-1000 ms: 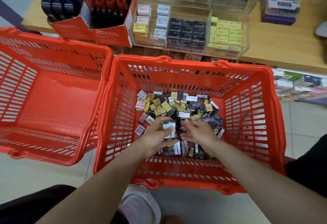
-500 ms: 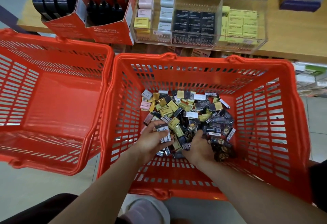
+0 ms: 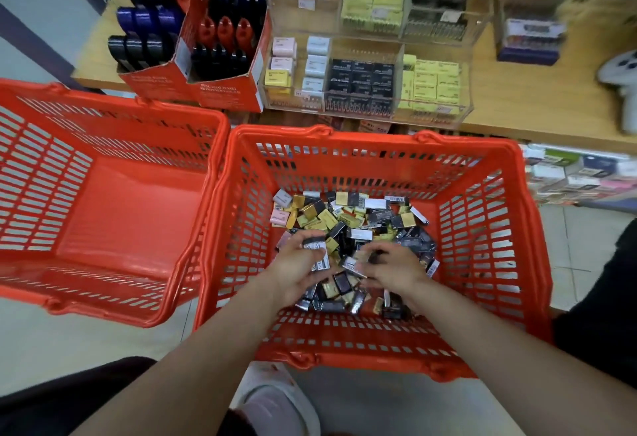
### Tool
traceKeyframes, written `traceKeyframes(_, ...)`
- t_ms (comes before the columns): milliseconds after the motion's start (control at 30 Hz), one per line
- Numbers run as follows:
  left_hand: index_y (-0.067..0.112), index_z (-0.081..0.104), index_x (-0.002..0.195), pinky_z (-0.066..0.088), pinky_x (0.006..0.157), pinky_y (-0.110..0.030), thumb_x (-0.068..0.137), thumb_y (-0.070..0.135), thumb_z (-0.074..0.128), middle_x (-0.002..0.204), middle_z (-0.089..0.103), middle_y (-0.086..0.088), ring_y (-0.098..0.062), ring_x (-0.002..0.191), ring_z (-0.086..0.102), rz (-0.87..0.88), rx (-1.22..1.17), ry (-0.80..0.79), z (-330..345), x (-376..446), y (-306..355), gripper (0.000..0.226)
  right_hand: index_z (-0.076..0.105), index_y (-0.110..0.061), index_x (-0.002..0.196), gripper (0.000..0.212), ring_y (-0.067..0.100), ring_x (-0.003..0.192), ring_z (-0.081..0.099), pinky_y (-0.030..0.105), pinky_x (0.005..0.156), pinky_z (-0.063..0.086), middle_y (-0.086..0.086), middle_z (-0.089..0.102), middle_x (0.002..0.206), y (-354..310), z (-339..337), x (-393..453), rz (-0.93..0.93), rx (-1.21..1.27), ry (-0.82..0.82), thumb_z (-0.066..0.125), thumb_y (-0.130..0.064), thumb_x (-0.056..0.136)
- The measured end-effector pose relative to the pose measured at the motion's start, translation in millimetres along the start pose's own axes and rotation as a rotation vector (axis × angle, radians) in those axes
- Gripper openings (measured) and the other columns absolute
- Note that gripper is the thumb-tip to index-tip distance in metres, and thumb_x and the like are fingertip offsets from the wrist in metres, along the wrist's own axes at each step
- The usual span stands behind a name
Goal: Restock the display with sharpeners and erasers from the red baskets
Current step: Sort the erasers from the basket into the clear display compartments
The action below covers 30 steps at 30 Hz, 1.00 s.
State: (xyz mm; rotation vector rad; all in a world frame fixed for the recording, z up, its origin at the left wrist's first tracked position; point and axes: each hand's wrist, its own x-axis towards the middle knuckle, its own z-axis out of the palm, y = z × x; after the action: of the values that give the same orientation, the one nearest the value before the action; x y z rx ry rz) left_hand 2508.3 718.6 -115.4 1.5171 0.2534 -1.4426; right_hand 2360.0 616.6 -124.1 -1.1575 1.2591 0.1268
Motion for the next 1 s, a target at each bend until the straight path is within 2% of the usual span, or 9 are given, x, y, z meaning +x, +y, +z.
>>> traceKeyframes(133,0.013,0.058,0.113,0.061,0.064,-0.034,0.095,-0.009,0.052,0.128,0.042,-0.011,-0.036,0.120,0.052,0.060,-0.088,-0.044,20,-48,37,0.030,0.068,-0.016,0.093,0.020,0.017,0.084,0.069,0.023,0.064,0.059,0.003,0.069,0.099,-53,-16,-44,-0.201,0.214,0.049,0.073,0.001,0.084)
traceKeyframes(300,0.016,0.057,0.113,0.060,0.067,-0.031,0.097,-0.004,0.053,0.127,0.053,-0.015,-0.029,0.095,0.069,0.319,0.009,-0.139,51,-138,79,0.026,0.067,-0.021,0.103,0.021,0.019,0.080,0.074,0.034,0.073,0.061,0.005,0.075,0.097,-113,-44,-120,-0.503,0.236,0.028,0.071,-0.007,0.088)
traceKeyframes(367,0.015,0.057,0.114,0.060,0.072,-0.031,0.097,-0.004,0.053,0.113,0.063,-0.012,-0.022,0.086,0.073,0.421,0.001,-0.223,63,-176,93,0.026,0.067,-0.026,0.100,0.023,0.016,0.082,0.074,0.037,0.076,0.061,-0.002,0.076,0.091,-128,-54,-149,-0.622,0.209,0.020,0.070,-0.007,0.089)
traceKeyframes(433,0.015,0.058,0.118,0.060,0.077,-0.032,0.096,-0.006,0.052,0.098,0.073,-0.009,-0.020,0.088,0.073,0.504,0.011,-0.327,74,-209,104,0.031,0.066,-0.028,0.100,0.025,0.017,0.087,0.073,0.037,0.077,0.061,-0.004,0.076,0.094,-137,-61,-173,-0.711,0.208,0.017,0.070,-0.006,0.089)
traceKeyframes(500,0.014,0.059,0.120,0.059,0.082,-0.034,0.094,-0.008,0.054,0.106,0.073,-0.015,-0.026,0.101,0.071,0.554,0.057,-0.381,82,-230,114,0.034,0.067,-0.031,0.098,0.027,0.020,0.088,0.074,0.035,0.075,0.061,-0.002,0.076,0.097,-146,-68,-192,-0.770,0.223,0.016,0.070,-0.006,0.089)
traceKeyframes(667,0.008,0.057,0.119,0.059,0.082,-0.036,0.091,-0.004,0.062,0.115,0.066,-0.024,-0.034,0.107,0.067,0.645,0.128,-0.386,101,-245,134,0.031,0.067,-0.030,0.099,0.026,0.024,0.083,0.074,0.031,0.070,0.061,0.002,0.076,0.099,-171,-82,-216,-0.841,0.236,0.034,0.070,-0.006,0.088)
traceKeyframes(833,0.010,0.060,0.109,0.060,0.073,-0.032,0.091,0.007,0.066,0.104,0.066,-0.011,-0.016,0.083,0.073,0.708,0.112,-0.290,114,-224,148,0.018,0.066,-0.028,0.108,0.023,0.022,0.082,0.075,0.035,0.075,0.061,0.002,0.074,0.105,-187,-79,-209,-0.804,0.190,0.086,0.073,-0.024,0.087)
traceKeyframes(933,0.017,0.066,0.109,0.060,0.073,-0.032,0.092,0.009,0.066,0.106,0.069,-0.007,-0.017,0.086,0.073,0.676,0.063,-0.285,112,-203,157,0.019,0.065,-0.022,0.110,0.017,0.030,0.083,0.073,0.026,0.066,0.058,0.010,0.075,0.100,-201,-77,-194,-0.793,0.194,0.068,0.064,-0.016,0.094)
traceKeyframes(1000,0.017,0.066,0.110,0.060,0.072,-0.032,0.092,0.008,0.066,0.112,0.069,-0.012,-0.022,0.088,0.074,0.626,0.007,-0.291,109,-189,166,0.020,0.065,-0.019,0.114,0.020,0.026,0.082,0.073,0.024,0.066,0.057,0.007,0.076,0.096,-209,-76,-182,-0.771,0.179,0.037,0.061,-0.013,0.095)
